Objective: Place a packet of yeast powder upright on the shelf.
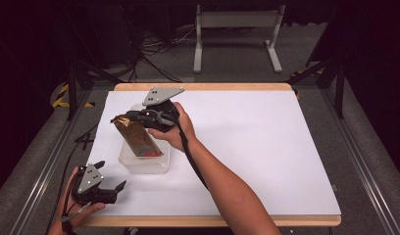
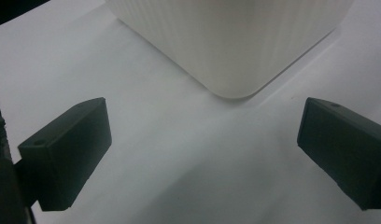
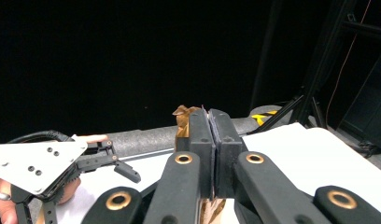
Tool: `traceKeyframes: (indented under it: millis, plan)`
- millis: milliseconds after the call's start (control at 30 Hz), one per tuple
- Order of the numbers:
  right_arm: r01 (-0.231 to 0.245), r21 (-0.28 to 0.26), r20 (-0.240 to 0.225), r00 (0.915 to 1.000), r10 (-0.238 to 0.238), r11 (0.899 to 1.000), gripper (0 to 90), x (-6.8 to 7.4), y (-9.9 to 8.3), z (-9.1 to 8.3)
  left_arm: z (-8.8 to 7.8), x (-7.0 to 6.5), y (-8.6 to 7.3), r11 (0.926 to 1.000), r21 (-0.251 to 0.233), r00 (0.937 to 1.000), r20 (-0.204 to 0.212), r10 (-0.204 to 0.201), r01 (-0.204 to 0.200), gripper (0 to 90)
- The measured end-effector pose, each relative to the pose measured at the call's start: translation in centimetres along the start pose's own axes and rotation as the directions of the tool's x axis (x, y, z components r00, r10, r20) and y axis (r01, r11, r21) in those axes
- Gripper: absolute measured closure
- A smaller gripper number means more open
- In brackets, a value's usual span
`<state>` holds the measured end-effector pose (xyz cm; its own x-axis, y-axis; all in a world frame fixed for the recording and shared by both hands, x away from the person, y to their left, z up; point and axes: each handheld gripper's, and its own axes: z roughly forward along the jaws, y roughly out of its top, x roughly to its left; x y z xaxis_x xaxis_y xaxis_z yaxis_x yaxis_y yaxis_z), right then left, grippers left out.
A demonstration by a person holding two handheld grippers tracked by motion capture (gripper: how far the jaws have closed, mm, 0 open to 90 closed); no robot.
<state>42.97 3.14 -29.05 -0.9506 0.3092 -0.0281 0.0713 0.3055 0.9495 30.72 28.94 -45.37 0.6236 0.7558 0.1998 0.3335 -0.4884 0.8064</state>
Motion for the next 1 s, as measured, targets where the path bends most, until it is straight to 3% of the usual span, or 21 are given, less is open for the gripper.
traceKeyframes:
  millis: [400, 567, 767, 1000]
  plan:
    - [-0.023, 0.007, -0.003, 0.9997, 0.023, 1.0, 88.8, -0.6, -1.6, -0.3, 0.1, -0.1, 0.0, 1.0, 0.003, 1.0, 0.003, -0.006, 0.006, 3.8]
    - [-0.014, 0.044, 0.004, 0.9999, 0.014, 0.999, 88.6, -0.7, -2.6, -0.3, 0.1, -0.1, 0.0, 1.0, 0.005, 1.0, 0.001, 0.0, 0.0, 3.8]
    - [-0.031, 0.046, 0.008, 0.9995, 0.03, 0.998, 88.5, -1.1, -3.8, -0.8, 0.1, -0.1, 0.0, 1.0, 0.008, 1.0, 0.005, 0.001, -0.001, 3.8]
    - [-0.007, 0.068, 0.033, 0.9995, 0.004, 0.998, 88.4, -1.0, -4.5, -1.1, 0.2, -0.1, 0.1, 0.9999, 0.009, 1.0, 0.001, 0.004, -0.004, 3.7]
